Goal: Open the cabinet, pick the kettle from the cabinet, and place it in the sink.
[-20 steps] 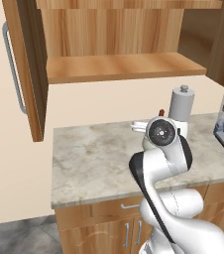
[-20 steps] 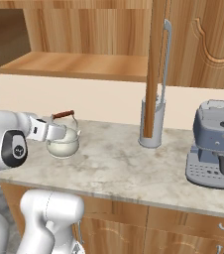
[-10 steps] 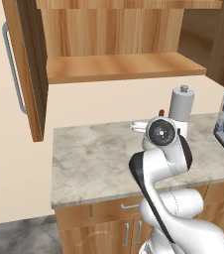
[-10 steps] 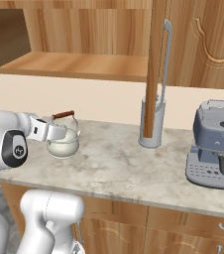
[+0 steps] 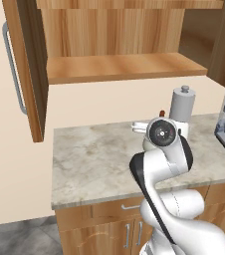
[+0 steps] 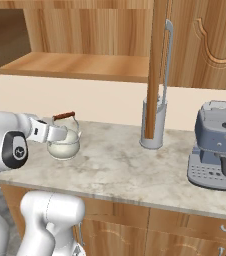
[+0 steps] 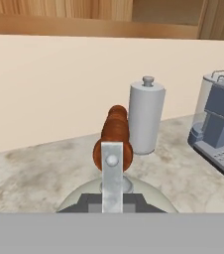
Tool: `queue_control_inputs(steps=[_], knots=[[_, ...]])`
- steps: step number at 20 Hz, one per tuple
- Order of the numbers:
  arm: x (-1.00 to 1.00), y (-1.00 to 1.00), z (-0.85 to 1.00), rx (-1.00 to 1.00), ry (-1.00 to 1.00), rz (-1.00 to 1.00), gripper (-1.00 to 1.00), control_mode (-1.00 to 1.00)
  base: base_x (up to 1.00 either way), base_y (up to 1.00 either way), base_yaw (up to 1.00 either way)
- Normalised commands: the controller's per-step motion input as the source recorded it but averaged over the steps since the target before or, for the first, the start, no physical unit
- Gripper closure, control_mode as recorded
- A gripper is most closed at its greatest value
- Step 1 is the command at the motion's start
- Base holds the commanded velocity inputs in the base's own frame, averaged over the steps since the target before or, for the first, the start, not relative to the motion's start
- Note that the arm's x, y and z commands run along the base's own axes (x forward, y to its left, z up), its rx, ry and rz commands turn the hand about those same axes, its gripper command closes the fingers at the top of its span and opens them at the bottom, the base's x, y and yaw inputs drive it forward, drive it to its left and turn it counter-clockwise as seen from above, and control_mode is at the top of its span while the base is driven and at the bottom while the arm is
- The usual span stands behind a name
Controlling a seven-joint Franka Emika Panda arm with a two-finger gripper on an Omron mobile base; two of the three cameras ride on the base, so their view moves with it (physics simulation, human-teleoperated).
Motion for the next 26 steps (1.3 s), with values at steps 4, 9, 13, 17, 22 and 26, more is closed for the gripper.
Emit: queue_control_inputs(steps=[4,9,13,17,22,26], knots=[[0.0,0.0,0.0,0.0,0.0,0.0,1.0,1.0,0.0,0.0,0.0],[0.0,0.0,0.0,0.0,0.0,0.0,1.0,1.0,-0.25,-0.02,-0.02],[0.0,0.0,0.0,0.0,0.0,0.0,1.0,1.0,-0.47,-0.02,-0.04],[0.0,0.0,0.0,0.0,0.0,0.0,1.0,1.0,-0.51,0.0,-0.04],[0.0,0.0,0.0,0.0,0.0,0.0,1.0,1.0,-0.51,0.0,-0.03],[0.0,0.0,0.0,0.0,0.0,0.0,1.0,1.0,-0.49,0.0,-0.05]])
